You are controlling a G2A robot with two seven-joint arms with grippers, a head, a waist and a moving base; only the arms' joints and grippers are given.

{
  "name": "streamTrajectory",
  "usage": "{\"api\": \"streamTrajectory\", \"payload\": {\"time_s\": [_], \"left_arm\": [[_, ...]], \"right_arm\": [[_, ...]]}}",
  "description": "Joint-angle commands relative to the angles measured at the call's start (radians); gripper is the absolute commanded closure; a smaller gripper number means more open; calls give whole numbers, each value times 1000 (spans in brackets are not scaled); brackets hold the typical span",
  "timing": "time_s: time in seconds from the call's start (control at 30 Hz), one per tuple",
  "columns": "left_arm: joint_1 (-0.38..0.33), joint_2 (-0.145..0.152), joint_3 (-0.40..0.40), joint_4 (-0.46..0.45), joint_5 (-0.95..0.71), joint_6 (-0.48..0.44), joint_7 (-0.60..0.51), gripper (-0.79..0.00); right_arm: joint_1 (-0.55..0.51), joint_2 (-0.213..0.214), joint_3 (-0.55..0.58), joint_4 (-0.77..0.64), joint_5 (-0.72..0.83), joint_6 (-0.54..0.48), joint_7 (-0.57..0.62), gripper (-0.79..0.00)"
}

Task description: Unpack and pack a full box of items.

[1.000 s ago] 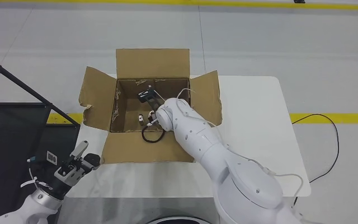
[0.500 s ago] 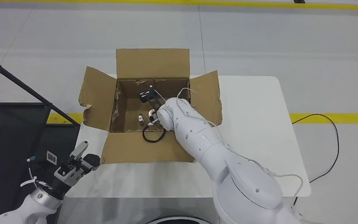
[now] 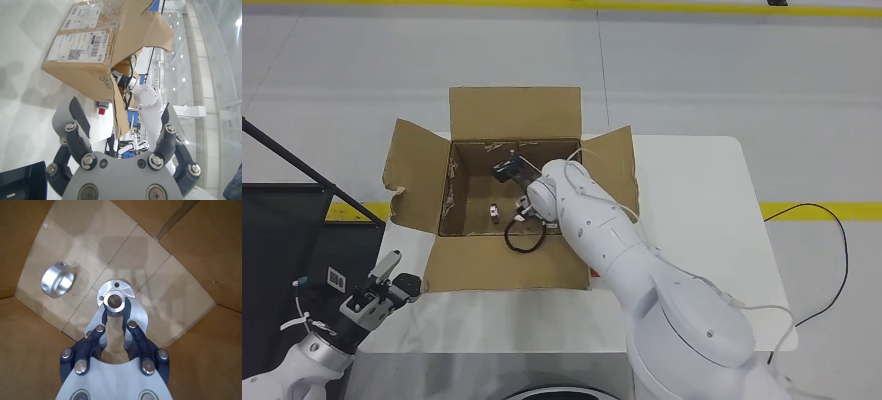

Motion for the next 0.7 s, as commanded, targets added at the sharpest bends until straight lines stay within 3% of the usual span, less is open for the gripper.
{"api": "streamTrajectory", "payload": {"time_s": [0.0, 0.13, 0.2, 0.3, 0.33, 0.43, 0.53, 0.67], "left_arm": [[-2, 0, 2, 1, 2, 1, -2, -785], [-7, 1, 7, 1, 4, 3, -4, -785], [-9, 1, 8, 0, 6, 4, -5, -785], [-9, 1, 8, 0, 10, 5, -5, -785], [-9, 1, 7, 0, 9, 5, -4, -785], [-6, 1, 4, 0, 9, 3, -1, -785], [-4, 0, 4, -1, 8, 1, 2, -785], [-1, -1, 4, -1, 6, -1, 7, -785]], "right_arm": [[1, 2, 3, 2, -3, 0, 11, 0], [-9, 6, 4, 5, -15, 19, 38, 0], [-14, 6, 7, 2, -16, 25, 43, -219], [-18, 9, 12, -1, -18, 30, 51, -366], [-18, 10, 14, -2, -18, 32, 49, -474], [-15, 13, 20, -8, -23, 45, 35, -591], [-15, 14, 24, -16, -29, 58, 21, -600], [-18, 16, 29, -27, -40, 80, -9, -551]]}}
